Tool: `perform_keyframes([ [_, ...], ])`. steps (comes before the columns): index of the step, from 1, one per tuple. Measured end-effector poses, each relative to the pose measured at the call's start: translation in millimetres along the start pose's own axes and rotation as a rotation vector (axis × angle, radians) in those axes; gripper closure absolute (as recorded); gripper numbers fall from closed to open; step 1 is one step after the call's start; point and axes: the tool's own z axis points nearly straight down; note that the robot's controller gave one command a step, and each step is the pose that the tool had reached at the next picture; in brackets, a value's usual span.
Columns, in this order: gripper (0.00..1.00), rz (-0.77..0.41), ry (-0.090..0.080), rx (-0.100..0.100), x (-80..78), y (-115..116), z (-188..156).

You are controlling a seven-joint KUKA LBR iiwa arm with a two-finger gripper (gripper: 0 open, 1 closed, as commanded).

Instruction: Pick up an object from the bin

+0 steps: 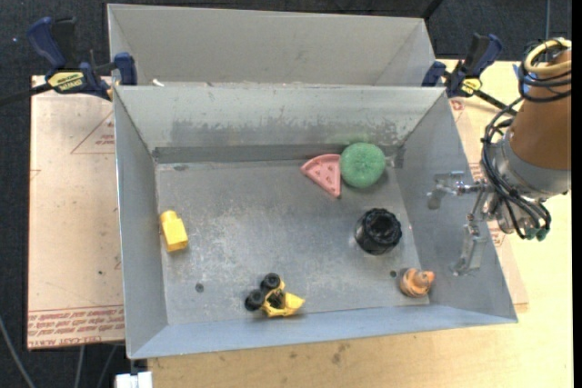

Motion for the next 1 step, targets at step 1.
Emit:
perform_keyframes([
  [1,0.0,-0.084,-0.004,0.001,8.9,-9.6,75.5],
])
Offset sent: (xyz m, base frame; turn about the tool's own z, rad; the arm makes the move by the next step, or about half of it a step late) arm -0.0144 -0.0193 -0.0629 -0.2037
